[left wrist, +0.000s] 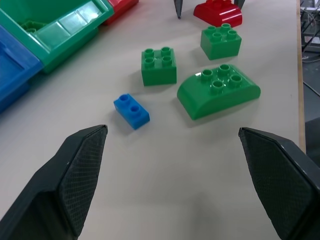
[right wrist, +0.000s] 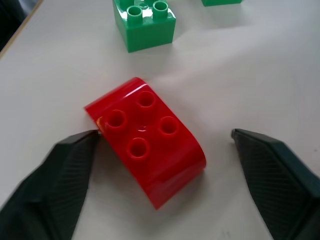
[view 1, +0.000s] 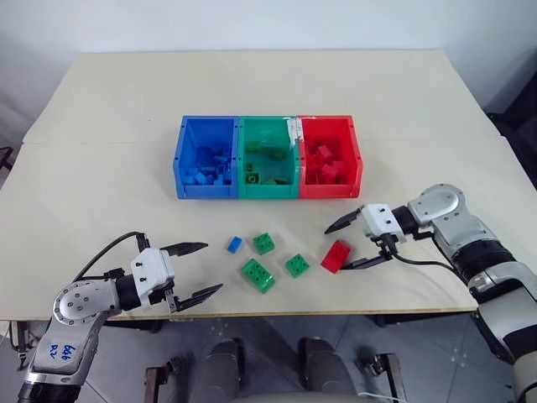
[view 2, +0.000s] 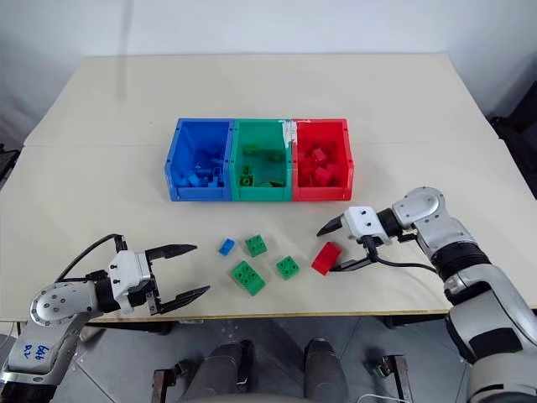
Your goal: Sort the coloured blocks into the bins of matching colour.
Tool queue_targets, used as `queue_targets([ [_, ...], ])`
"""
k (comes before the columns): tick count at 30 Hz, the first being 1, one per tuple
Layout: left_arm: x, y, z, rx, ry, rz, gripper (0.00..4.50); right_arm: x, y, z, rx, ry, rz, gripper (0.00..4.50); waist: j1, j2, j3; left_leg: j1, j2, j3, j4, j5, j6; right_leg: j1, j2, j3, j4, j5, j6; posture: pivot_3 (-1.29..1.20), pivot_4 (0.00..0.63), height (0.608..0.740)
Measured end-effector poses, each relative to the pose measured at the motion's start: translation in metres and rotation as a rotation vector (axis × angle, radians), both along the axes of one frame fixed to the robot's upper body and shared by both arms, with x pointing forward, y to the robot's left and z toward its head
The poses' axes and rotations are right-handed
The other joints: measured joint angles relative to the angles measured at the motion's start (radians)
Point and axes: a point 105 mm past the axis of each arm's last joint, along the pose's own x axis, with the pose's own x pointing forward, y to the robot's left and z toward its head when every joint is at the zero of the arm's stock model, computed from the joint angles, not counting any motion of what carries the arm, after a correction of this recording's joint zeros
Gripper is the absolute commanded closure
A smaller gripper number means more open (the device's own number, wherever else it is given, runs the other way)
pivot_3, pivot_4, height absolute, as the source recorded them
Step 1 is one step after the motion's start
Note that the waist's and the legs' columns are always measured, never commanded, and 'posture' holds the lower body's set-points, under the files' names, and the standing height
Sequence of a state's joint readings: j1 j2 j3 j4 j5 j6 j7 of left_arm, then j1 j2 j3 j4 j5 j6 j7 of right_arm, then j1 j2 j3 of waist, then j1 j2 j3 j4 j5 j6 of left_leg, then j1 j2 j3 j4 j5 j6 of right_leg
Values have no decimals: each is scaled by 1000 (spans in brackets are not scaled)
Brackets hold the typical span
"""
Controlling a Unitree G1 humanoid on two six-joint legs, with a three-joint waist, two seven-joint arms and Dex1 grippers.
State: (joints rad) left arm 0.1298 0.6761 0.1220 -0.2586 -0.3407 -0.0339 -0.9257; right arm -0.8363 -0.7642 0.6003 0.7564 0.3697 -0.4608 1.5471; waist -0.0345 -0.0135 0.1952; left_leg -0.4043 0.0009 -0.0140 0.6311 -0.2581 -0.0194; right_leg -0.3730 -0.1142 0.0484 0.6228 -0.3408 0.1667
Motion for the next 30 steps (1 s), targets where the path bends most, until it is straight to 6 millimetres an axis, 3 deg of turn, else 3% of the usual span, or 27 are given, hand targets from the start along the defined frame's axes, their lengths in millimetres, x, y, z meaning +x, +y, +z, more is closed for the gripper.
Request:
queue_targets([
  [6,1,3,2,1,-13,17,0,-7,1,-3,15,37,19,2972,-2,0,0,0,1,0,0,0,-1,-1,0,-1,3,-1,-2,0,150,740],
  [7,1,3,3,1,-13,16,0,-7,0,-3,20,39,17,3050,-1,0,0,0,0,0,0,0,-1,-1,0,-1,3,-1,-2,0,150,740],
  [12,7,6,7,-6,-37,54,0,-10,-4,3,88,104,-63,3038,7,1,0,-1,0,0,0,-1,-1,-2,-1,-2,3,-1,-2,0,150,740],
  [16,18,22,7,-41,-66,187,0,-1,-6,39,239,74,-178,3038,7,1,0,-1,0,0,0,-1,-1,-2,-1,-3,3,-1,-2,0,150,740],
  [22,15,16,1,-58,-52,183,0,56,-6,105,510,-120,-506,3038,3,1,0,-1,0,1,0,-1,-2,-3,0,-3,3,-2,-3,0,150,740],
  [24,16,15,2,-58,-56,177,0,71,-6,117,533,-171,-580,3038,4,1,0,-1,0,1,0,-1,-3,-3,0,-4,3,-2,-3,0,150,740],
  [28,20,11,9,-61,-77,149,0,98,-3,124,549,-220,-718,3038,6,1,0,-1,-2,1,0,-2,-3,-3,0,-6,3,-2,-3,0,150,740],
  [30,19,8,7,-61,-66,130,0,104,-3,119,535,-218,-750,2295,6,1,0,-2,-3,1,0,-2,-4,-3,-1,-7,4,-2,-3,0,150,740],
])
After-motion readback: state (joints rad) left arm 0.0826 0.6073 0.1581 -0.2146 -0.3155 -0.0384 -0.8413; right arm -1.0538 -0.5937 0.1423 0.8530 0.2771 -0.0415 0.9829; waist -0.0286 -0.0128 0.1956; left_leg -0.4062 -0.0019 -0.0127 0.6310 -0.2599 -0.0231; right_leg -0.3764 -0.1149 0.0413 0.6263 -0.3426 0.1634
